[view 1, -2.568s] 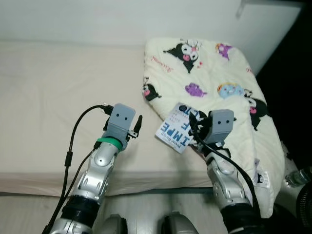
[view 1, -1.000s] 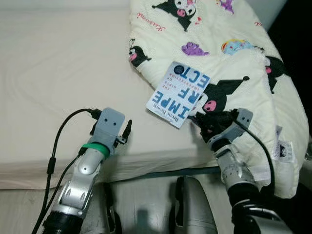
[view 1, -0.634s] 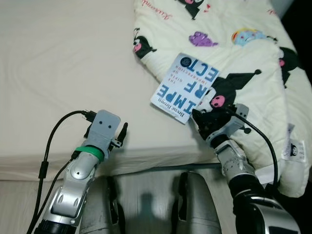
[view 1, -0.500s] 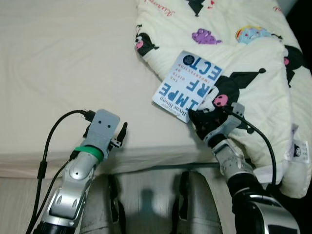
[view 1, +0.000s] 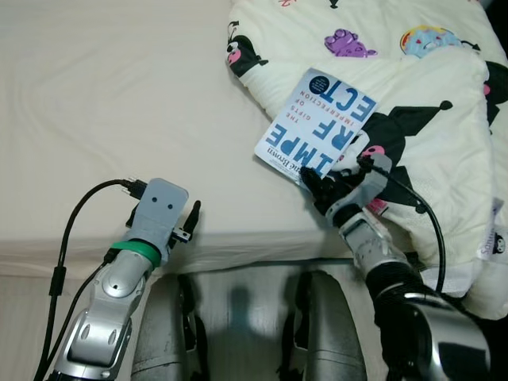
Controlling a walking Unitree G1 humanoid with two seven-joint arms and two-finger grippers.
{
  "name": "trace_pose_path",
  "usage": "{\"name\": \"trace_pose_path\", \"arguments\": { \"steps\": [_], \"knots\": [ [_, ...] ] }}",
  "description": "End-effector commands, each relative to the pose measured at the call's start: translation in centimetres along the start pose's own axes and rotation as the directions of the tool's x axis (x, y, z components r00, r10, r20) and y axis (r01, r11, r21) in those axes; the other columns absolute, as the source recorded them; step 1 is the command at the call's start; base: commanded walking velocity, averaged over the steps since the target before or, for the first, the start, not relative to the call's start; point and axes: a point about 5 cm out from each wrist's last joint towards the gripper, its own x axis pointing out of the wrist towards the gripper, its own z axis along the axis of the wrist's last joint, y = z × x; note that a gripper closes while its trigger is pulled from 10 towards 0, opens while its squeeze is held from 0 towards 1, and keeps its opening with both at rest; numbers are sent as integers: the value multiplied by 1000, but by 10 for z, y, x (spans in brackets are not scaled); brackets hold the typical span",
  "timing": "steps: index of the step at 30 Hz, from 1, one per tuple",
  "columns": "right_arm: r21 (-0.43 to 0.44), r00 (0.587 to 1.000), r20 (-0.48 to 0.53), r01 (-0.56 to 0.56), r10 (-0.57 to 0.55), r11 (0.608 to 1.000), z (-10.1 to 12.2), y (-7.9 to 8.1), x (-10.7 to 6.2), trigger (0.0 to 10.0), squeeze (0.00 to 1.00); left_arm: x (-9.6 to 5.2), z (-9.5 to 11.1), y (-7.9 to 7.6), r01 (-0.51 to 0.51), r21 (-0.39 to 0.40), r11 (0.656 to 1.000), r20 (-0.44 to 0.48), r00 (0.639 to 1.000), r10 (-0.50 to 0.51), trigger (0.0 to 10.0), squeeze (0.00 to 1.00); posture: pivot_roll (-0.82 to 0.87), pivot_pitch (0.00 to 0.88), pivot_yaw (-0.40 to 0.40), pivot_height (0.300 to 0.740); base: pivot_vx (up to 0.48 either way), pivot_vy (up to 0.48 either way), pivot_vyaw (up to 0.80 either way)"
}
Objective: Clean up the room
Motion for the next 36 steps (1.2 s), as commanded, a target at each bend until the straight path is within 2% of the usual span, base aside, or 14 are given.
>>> {"name": "trace_pose_path", "arguments": {
  "steps": [1, 4, 5, 9, 10, 14, 21, 27, 29, 31, 33, 35, 36],
  "knots": [
    [26, 998, -37, 51, -50, 998, -11, -7, -4, 10000, 0, -7, -8, 1, -1, 10, 1000, -45, 999, 1, 10000, 0, 151, 386, 106, 584, 0, 0, 0],
    [13, 999, -40, 35, -35, 999, -9, -6, -3, 10000, 0, -8, -8, 1, -1, 12, 1000, -48, 999, 1, 10000, 0, 158, 390, 108, 584, 0, 0, 0],
    [6, 999, -44, -11, 12, 1000, -5, -1, 0, 4353, 0, -10, -7, 1, -2, 14, 1000, -52, 999, 2, 10000, 0, 166, 393, 107, 584, 0, 0, 0],
    [5, 998, -45, -42, 42, 999, -3, 3, 2, 4353, 0, -11, -7, 1, -3, 15, 1000, -55, 998, 4, 10000, 0, 167, 394, 107, 584, 0, 0, 0],
    [16, 995, -39, -86, 87, 996, 0, 8, 4, 0, 0, -12, -7, 2, -5, 15, 1000, -57, 998, 6, 10000, 0, 171, 396, 105, 584, 0, 0, 0],
    [44, 981, -13, -195, 196, 980, 9, 19, 8, 0, 0, -12, -7, 2, -12, 16, 1000, -60, 998, 13, 10000, 0, 173, 396, 104, 584, 0, 0, 0],
    [58, 967, 10, -254, 254, 965, 13, 25, 10, 0, 0, -8, -6, 1, -15, 11, 1000, -57, 998, 16, 10000, 0, 152, 368, 97, 584, 0, 0, 0],
    [56, 958, 37, -287, 285, 956, 18, 27, 10, 0, 0, 4, -3, -2, -26, -8, 1000, -33, 999, 26, 10000, 0, 108, 317, 68, 584, 0, 0, 0],
    [41, 948, 42, -316, 314, 948, 19, 29, 10, 0, 0, 7, -2, -4, -30, -17, 999, -26, 999, 30, 10000, 0, 88, 303, 55, 584, 0, 0, 0],
    [-13, 911, 57, -409, 409, 912, 24, 40, 10, 0, 0, 14, 2, -8, -42, -44, 998, -3, 999, 42, 10000, 0, 56, 271, 28, 584, 0, 0, 0],
    [-107, 871, 71, -478, 487, 872, 30, 49, 7, 0, 0, 23, 11, -13, -58, -86, 995, 35, 997, 62, 10000, 0, 11, 219, -17, 584, 0, 0, 0],
    [-107, 871, 71, -478, 487, 872, 30, 49, 7, 0, 0, 23, 11, -13, -58, -86, 995, 35, 997, 62, 10000, 0, 11, 219, -17, 584, 0, 0, 0],
    [-154, 859, 79, -490, 505, 858, 32, 54, 4, 1412, 0, 27, 16, -13, -66, -108, 992, 54, 996, 72, 10000, 0, 5, 212, -23, 584, 0, 0, 0]
  ]
}}
